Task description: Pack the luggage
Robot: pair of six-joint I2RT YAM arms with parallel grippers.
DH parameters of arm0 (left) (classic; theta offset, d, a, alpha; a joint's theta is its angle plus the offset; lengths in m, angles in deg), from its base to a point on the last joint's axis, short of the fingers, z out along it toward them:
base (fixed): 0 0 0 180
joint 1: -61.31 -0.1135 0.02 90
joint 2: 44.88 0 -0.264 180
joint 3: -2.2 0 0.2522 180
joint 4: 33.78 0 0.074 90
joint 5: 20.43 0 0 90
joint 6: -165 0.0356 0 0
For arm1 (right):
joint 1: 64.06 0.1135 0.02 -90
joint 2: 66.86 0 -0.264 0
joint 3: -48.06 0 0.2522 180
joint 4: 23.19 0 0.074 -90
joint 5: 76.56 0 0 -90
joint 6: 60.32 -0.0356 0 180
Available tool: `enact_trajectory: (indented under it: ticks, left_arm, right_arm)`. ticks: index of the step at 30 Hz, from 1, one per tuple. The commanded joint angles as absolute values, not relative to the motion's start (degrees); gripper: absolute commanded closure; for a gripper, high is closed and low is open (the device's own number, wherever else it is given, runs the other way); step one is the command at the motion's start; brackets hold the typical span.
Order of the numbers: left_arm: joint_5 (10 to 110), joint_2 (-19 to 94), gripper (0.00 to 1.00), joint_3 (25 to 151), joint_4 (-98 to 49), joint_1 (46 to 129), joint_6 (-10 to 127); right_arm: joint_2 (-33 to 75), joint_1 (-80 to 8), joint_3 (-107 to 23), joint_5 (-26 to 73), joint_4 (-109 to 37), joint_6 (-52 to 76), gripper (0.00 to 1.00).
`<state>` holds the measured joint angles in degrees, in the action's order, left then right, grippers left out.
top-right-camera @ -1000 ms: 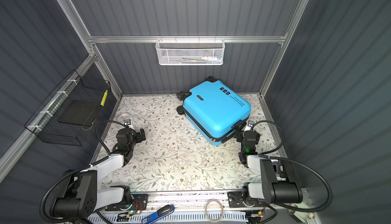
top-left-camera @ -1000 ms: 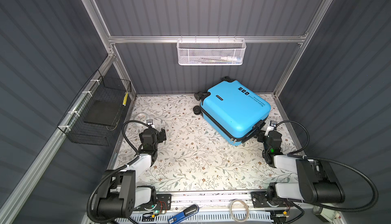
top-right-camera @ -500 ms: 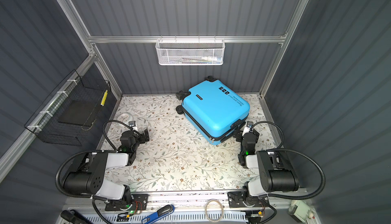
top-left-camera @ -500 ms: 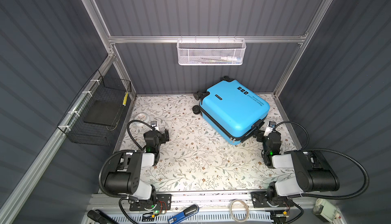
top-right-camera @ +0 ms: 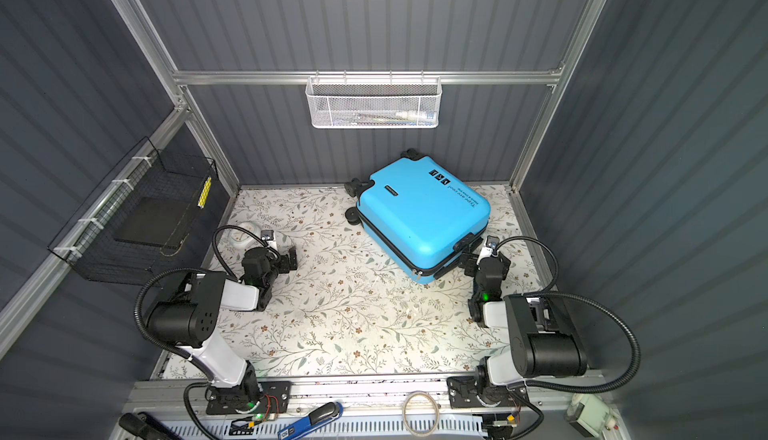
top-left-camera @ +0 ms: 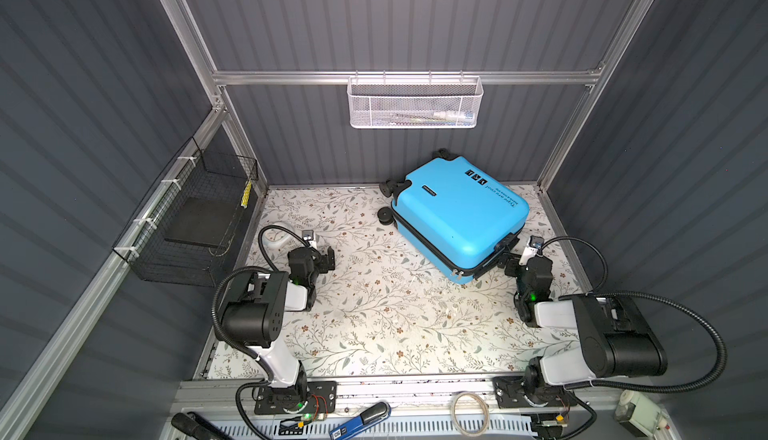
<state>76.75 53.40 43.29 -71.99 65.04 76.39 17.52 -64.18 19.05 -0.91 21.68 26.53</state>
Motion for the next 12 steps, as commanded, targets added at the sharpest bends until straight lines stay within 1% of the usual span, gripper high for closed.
enact_trajectory:
  ticks: [1, 5, 8, 12]
  left_arm:
    - [75.81, 53.52, 0.0, 43.69, -70.82, 64.74, 77.01]
    - [75.81, 53.56, 0.0, 43.73, -70.84, 64.74, 76.93]
    - [75.76, 53.51, 0.0, 43.73, -70.82, 64.71, 76.93]
    - [75.79, 53.56, 0.0, 43.73, -70.77, 64.65, 76.93]
  right_arm:
    - [17.11, -64.17, 17.33, -0.97, 22.82, 25.8, 0.01]
    - [17.37, -64.25, 16.78, -0.82, 21.97, 25.6, 0.01]
    - [16.84, -65.9, 16.09, 2.27, 19.71, 24.67, 0.01]
    - [16.68, -65.85, 16.7, 2.29, 20.75, 24.76, 0.01]
